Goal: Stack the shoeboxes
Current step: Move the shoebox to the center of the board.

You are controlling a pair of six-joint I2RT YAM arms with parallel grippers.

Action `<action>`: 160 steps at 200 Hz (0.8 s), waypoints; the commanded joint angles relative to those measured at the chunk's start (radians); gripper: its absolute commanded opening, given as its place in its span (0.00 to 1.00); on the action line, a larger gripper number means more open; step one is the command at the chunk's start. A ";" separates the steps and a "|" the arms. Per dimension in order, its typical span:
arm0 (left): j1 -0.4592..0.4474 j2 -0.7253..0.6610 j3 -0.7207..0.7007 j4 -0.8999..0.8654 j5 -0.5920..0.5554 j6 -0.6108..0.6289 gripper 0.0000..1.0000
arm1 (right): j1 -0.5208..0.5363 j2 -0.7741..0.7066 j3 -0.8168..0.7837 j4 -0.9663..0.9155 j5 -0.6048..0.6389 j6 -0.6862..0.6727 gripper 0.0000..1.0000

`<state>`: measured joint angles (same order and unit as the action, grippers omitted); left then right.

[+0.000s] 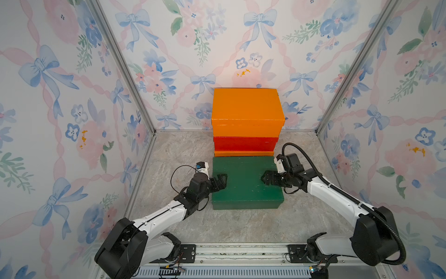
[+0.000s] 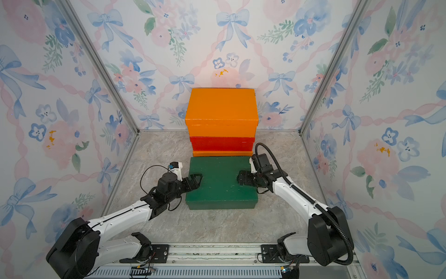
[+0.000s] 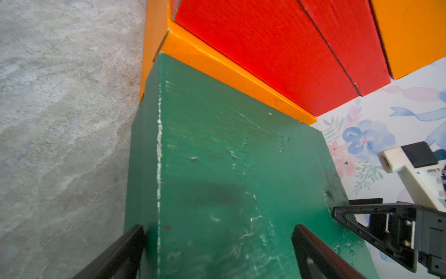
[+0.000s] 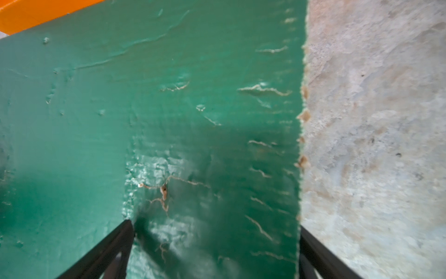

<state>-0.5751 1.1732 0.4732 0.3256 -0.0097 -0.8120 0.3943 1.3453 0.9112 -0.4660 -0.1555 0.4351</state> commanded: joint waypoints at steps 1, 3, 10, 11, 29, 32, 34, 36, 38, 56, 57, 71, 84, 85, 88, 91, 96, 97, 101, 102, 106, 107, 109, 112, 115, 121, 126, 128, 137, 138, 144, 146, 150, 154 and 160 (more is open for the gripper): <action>0.004 -0.026 0.014 -0.035 0.038 0.028 0.98 | -0.026 -0.035 -0.021 -0.009 -0.073 -0.025 0.97; 0.003 -0.029 0.014 -0.037 0.039 0.028 0.98 | -0.028 -0.038 -0.019 -0.011 -0.071 -0.026 0.97; 0.005 -0.036 0.015 -0.044 0.037 0.030 0.98 | -0.040 -0.050 -0.013 -0.023 -0.068 -0.033 0.97; 0.006 -0.038 0.015 -0.044 0.036 0.030 0.98 | -0.041 -0.052 -0.013 -0.026 -0.067 -0.034 0.97; 0.008 -0.060 0.014 -0.053 0.032 0.032 0.98 | -0.063 -0.088 0.008 -0.063 -0.074 -0.058 0.97; 0.009 -0.064 0.013 -0.054 0.033 0.033 0.98 | -0.066 -0.094 0.011 -0.068 -0.077 -0.062 0.97; 0.009 -0.066 0.012 -0.055 0.033 0.034 0.98 | -0.070 -0.097 0.013 -0.072 -0.078 -0.064 0.97; 0.010 -0.069 0.012 -0.055 0.034 0.034 0.98 | -0.072 -0.103 0.013 -0.075 -0.080 -0.067 0.97; 0.009 -0.071 0.013 -0.055 0.034 0.034 0.98 | -0.074 -0.107 0.015 -0.078 -0.084 -0.069 0.97; 0.014 -0.084 0.017 -0.060 0.046 0.040 0.98 | -0.104 -0.154 0.018 -0.100 -0.121 -0.083 0.97; 0.014 -0.086 0.017 -0.061 0.047 0.041 0.98 | -0.107 -0.157 0.018 -0.101 -0.124 -0.082 0.97; 0.017 -0.095 0.024 -0.068 0.059 0.050 0.98 | -0.143 -0.200 0.000 -0.095 -0.173 -0.073 0.97; 0.021 -0.104 0.030 -0.079 0.066 0.059 0.98 | -0.190 -0.248 -0.031 -0.063 -0.244 -0.049 0.97; 0.021 -0.106 0.031 -0.079 0.065 0.059 0.98 | -0.195 -0.252 -0.033 -0.060 -0.249 -0.046 0.97; 0.022 -0.108 0.033 -0.081 0.066 0.061 0.98 | -0.207 -0.262 -0.040 -0.052 -0.264 -0.039 0.97; 0.024 -0.111 0.033 -0.083 0.069 0.063 0.98 | -0.219 -0.272 -0.045 -0.047 -0.277 -0.033 0.97; 0.027 -0.115 0.036 -0.086 0.072 0.065 0.98 | -0.237 -0.287 -0.053 -0.040 -0.294 -0.024 0.97; 0.027 -0.115 0.036 -0.086 0.072 0.066 0.98 | -0.241 -0.290 -0.055 -0.039 -0.296 -0.022 0.97; 0.029 -0.119 0.039 -0.090 0.076 0.069 0.98 | -0.255 -0.300 -0.059 -0.037 -0.305 -0.019 0.97; 0.029 -0.120 0.040 -0.091 0.077 0.070 0.98 | -0.259 -0.302 -0.061 -0.036 -0.307 -0.018 0.97; 0.032 -0.123 0.040 -0.093 0.080 0.072 0.98 | -0.272 -0.311 -0.064 -0.036 -0.312 -0.018 0.97; 0.033 -0.124 0.042 -0.095 0.080 0.072 0.98 | -0.275 -0.314 -0.065 -0.036 -0.314 -0.019 0.97; 0.034 -0.126 0.043 -0.096 0.082 0.073 0.98 | -0.279 -0.318 -0.066 -0.036 -0.315 -0.020 0.97; 0.034 -0.128 0.044 -0.100 0.084 0.075 0.98 | -0.286 -0.324 -0.067 -0.037 -0.317 -0.025 0.97; 0.037 -0.131 0.046 -0.104 0.085 0.077 0.98 | -0.291 -0.330 -0.068 -0.038 -0.319 -0.032 0.97; 0.039 -0.136 0.051 -0.108 0.090 0.080 0.98 | -0.296 -0.340 -0.068 -0.045 -0.311 -0.051 0.97; 0.041 -0.141 0.051 -0.112 0.092 0.083 0.98 | -0.295 -0.346 -0.066 -0.058 -0.289 -0.063 0.97; 0.041 -0.143 0.052 -0.114 0.092 0.084 0.98 | -0.295 -0.347 -0.065 -0.063 -0.278 -0.067 0.97; 0.043 -0.154 0.051 -0.117 0.096 0.089 0.98 | -0.295 -0.349 -0.060 -0.087 -0.233 -0.073 0.97; 0.043 -0.155 0.050 -0.117 0.096 0.089 0.98 | -0.295 -0.350 -0.059 -0.091 -0.230 -0.074 0.97; 0.044 -0.162 0.048 -0.118 0.097 0.091 0.98 | -0.296 -0.350 -0.056 -0.100 -0.221 -0.075 0.97; 0.043 -0.164 0.045 -0.118 0.097 0.092 0.98 | -0.297 -0.349 -0.056 -0.100 -0.222 -0.075 0.97; 0.046 -0.168 0.044 -0.120 0.098 0.092 0.98 | -0.298 -0.350 -0.056 -0.100 -0.226 -0.074 0.97; 0.046 -0.171 0.040 -0.120 0.099 0.093 0.98 | -0.298 -0.352 -0.060 -0.095 -0.233 -0.072 0.97; 0.047 -0.176 0.038 -0.120 0.099 0.093 0.98 | -0.296 -0.356 -0.071 -0.082 -0.248 -0.072 0.97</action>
<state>-0.5362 1.0237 0.4995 0.2291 0.0685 -0.7540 0.1043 1.0035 0.8593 -0.5236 -0.4000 0.3809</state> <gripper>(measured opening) 0.979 0.969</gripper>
